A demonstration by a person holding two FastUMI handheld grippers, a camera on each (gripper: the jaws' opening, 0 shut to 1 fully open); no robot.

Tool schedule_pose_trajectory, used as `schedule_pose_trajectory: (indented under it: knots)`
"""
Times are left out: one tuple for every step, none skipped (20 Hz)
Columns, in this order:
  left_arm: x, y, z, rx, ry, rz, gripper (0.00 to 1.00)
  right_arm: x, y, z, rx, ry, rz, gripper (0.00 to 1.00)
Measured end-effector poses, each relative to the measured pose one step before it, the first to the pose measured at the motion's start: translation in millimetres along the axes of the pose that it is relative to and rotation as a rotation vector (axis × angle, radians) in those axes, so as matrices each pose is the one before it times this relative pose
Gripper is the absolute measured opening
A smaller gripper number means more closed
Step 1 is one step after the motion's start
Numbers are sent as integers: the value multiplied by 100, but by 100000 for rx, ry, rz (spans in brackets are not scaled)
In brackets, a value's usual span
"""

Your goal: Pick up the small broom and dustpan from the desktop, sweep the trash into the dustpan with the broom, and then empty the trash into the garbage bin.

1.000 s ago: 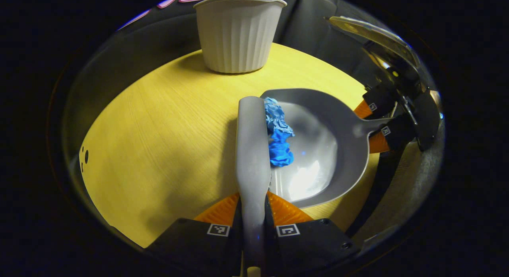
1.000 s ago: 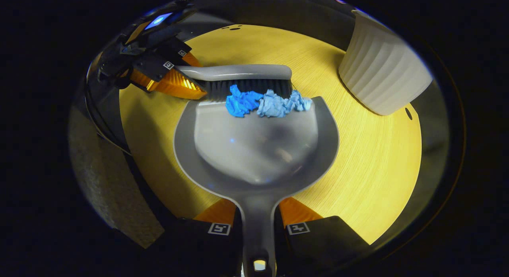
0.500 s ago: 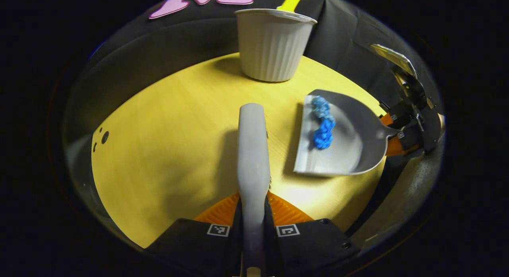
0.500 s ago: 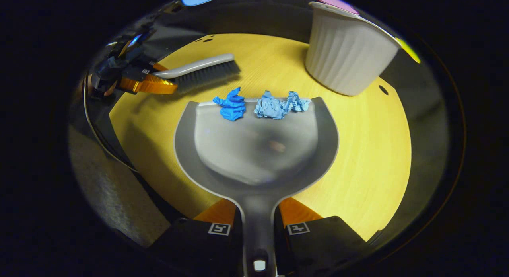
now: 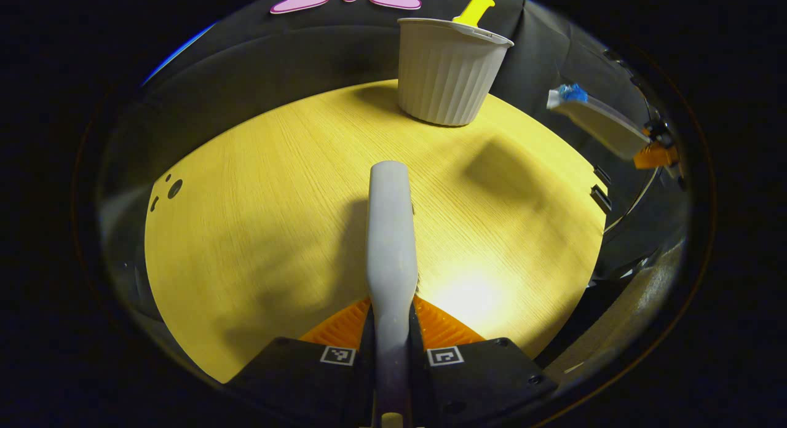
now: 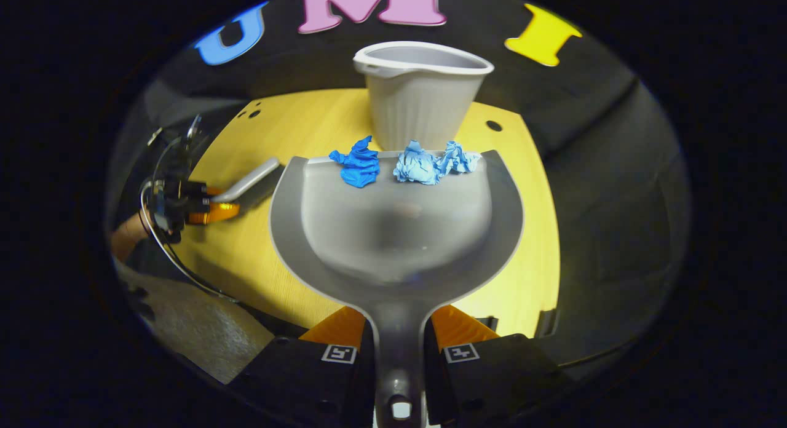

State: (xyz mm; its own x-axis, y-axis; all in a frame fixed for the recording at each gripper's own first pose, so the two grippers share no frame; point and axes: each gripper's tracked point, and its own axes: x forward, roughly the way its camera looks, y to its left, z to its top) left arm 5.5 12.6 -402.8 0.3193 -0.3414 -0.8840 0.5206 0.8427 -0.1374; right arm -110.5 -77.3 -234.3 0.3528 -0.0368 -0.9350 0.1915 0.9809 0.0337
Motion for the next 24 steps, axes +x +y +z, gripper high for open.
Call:
schedule_pose_trajectory:
  knots:
    - [200,208,-216,99,-221,-793,28,-1466,-760,1170,3293,-1060,-602,36]
    - [80,169,-166,317,-43,-506,25,-1275,-794,1192,2301,-1191,-436,36]
    - [89,89,-355,695,5,-379,28,-1220,-966,1173,1168,-1052,-1043,36]
    - [11,37,-214,885,-203,-240,28,-1039,-960,1426,341,-1416,-1965,36]
    - [-184,-130,-262,553,-79,-142,28,-655,-930,1596,-176,-1290,-2192,36]
    - [-137,-37,-96,-174,-136,-272,28,-184,-732,1498,-853,-698,-2104,36]
    - [50,16,-201,-704,-290,-399,28,-434,-704,1481,-744,-870,-1788,36]
    - [-45,97,-181,-657,-42,-61,28,-367,-433,1199,-337,-350,-1255,36]
    - [-88,381,-232,-282,-222,356,28,73,-578,1441,107,-267,-1583,37]
    - [-55,323,-111,-157,-363,195,28,199,-585,1532,263,-385,-1519,36]
    - [-27,217,-269,-479,-229,-123,28,468,-423,1410,200,865,-428,36]
    - [-75,194,-207,-568,-80,-157,28,772,-337,1130,567,543,-447,36]
    - [127,225,-194,-108,-22,21,28,716,-177,1068,-233,904,-1002,36]
    - [-20,116,-178,-17,144,230,28,732,-136,903,-1948,1389,-1128,37]
    - [-15,145,-136,158,-52,250,28,494,-221,930,-2542,1059,-1804,36]
    - [-38,110,-130,-1,-45,121,28,622,-51,704,-2862,1513,-1534,36]
    - [-44,178,-123,-198,-170,-22,28,585,-43,657,-2838,1569,-2028,36]
    - [-55,83,-55,-417,-156,-118,28,509,-202,308,-3127,1805,-2964,36]
    - [95,126,-64,-332,-229,-42,28,495,-353,455,-3555,1759,-3185,36]
    - [32,54,37,28,-167,-126,28,568,-403,558,-3451,1413,-3063,36]
    - [52,181,68,258,-283,82,25,397,-246,540,-2579,1414,-2164,36]
    - [-4,38,44,0,-281,39,28,354,-97,493,-2050,1269,-1367,36]
    - [49,-75,62,-245,-262,-164,28,146,24,217,-2887,1228,-1401,36]
    - [49,-68,72,-290,-161,-151,28,171,-48,456,-3878,1071,-2068,36]
